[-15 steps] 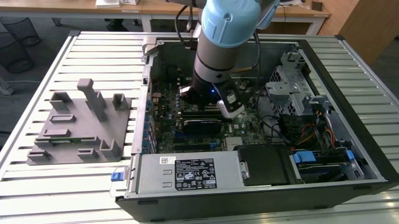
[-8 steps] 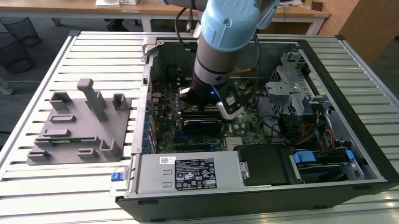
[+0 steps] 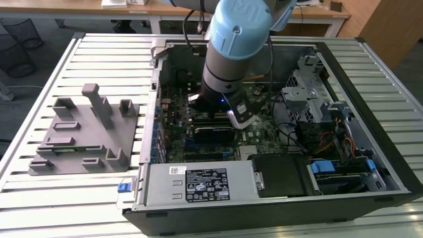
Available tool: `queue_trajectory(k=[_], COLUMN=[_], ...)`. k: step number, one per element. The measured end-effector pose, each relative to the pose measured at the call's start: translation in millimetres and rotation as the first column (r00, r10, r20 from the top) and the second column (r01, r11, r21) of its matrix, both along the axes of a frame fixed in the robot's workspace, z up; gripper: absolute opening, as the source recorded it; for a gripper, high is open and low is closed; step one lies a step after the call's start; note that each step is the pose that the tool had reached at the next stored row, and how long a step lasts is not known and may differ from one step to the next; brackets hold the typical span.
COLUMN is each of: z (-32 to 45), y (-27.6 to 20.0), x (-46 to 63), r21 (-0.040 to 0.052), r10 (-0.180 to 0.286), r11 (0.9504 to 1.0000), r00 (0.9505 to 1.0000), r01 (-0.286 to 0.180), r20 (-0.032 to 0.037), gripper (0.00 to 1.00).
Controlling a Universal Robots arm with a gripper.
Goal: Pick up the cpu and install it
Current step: 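Install the second cpu locking lever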
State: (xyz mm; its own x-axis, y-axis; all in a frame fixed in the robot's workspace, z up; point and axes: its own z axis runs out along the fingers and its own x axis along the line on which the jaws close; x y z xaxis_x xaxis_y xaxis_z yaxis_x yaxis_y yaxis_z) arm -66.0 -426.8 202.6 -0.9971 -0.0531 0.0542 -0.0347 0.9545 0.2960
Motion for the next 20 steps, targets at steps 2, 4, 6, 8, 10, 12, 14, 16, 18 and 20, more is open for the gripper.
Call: queue_trajectory(k=[2, 4, 6, 8, 10, 12, 14, 16, 18, 20], z=[-0.6, -1.3, -1.5, -2.0, -2.7, -5.0, -6.5, -7.1, -7.7, -8.0], y=[-1.8, -3.0, -4.2, -5.2, -5.4, -5.4, -5.5, -5.4, -5.3, -5.2], x=[-0.1, -0.6, -1.4, -2.2, -3.5, -7.8, -8.4, -8.5, -8.8, -9.6], r21=[0.0124, 0.0212, 0.0278, 0.0288, 0.0291, 0.0293, 0.0302, 0.0310, 0.0326, 0.0331], r10=[0.000, 0.000, 0.000, 0.000, 0.000, 0.000, 0.000, 0.000, 0.000, 0.000], r11=[0.9999, 0.9998, 0.9996, 0.9996, 0.9996, 0.9996, 0.9995, 0.9995, 0.9995, 0.9995], r00=[1.0000, 1.0000, 1.0000, 1.0000, 1.0000, 1.0000, 1.0000, 1.0000, 1.0000, 1.0000], r01=[0.000, 0.000, 0.000, 0.000, 0.000, 0.000, 0.000, 0.000, 0.000, 0.000], r20=[0.0000, 0.0000, 0.0000, 0.0000, 0.0000, 0.0000, 0.0000, -0.0001, 0.0000, -0.0001], gripper=[0.11, 0.11, 0.11, 0.11, 0.11, 0.11, 0.11, 0.11, 0.11, 0.11])
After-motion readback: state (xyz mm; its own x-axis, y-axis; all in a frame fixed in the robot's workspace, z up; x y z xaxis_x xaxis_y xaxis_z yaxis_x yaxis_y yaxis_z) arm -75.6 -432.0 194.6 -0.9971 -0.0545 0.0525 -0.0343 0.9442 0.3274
